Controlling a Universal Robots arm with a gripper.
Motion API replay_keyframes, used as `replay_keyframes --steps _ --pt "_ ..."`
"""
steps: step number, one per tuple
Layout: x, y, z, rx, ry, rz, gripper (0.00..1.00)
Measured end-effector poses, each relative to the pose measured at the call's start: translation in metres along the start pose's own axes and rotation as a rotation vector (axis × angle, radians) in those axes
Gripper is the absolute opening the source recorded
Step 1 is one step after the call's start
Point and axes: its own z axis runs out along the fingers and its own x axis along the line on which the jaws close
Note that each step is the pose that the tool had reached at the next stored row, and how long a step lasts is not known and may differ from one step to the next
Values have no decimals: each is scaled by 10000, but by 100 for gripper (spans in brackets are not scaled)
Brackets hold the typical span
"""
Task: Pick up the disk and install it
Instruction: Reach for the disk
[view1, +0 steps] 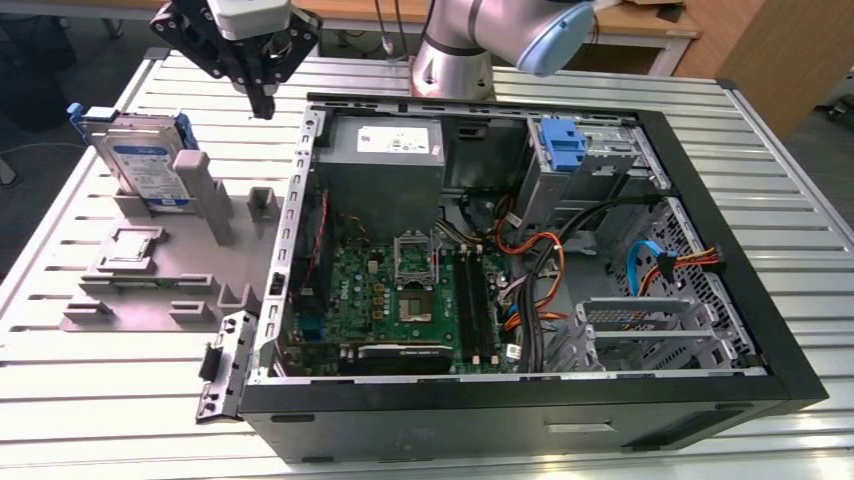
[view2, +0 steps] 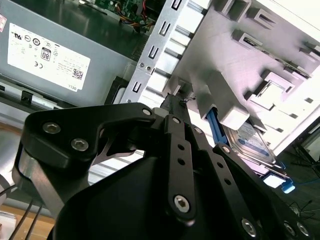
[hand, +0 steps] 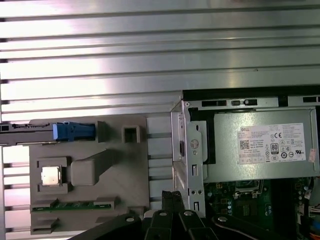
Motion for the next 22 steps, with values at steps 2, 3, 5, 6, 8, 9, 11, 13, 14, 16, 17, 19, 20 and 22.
replay_keyframes --steps 2,3,5,6,8,9,11,13,14,16,17,19,20,22 --pt "13 -1 0 0 0 0 10" --pt "19 -2 0 0 0 0 10" --pt "33 -3 1 0 0 0 10" --pt "40 -3 1 -1 -1 0 10" --pt "55 -4 1 0 0 -1 10" --pt "62 -5 1 0 0 0 10" --pt "75 -6 1 0 0 0 10" --pt "88 -7 1 0 0 -1 10" --pt "95 -8 1 0 0 -1 10" --pt "108 -9 2 0 0 0 10" --pt "115 -9 2 0 0 -1 10" --pt "127 -10 2 0 0 -1 10" --pt "133 -10 3 0 0 0 10" --pt "145 -11 3 -1 -1 0 10"
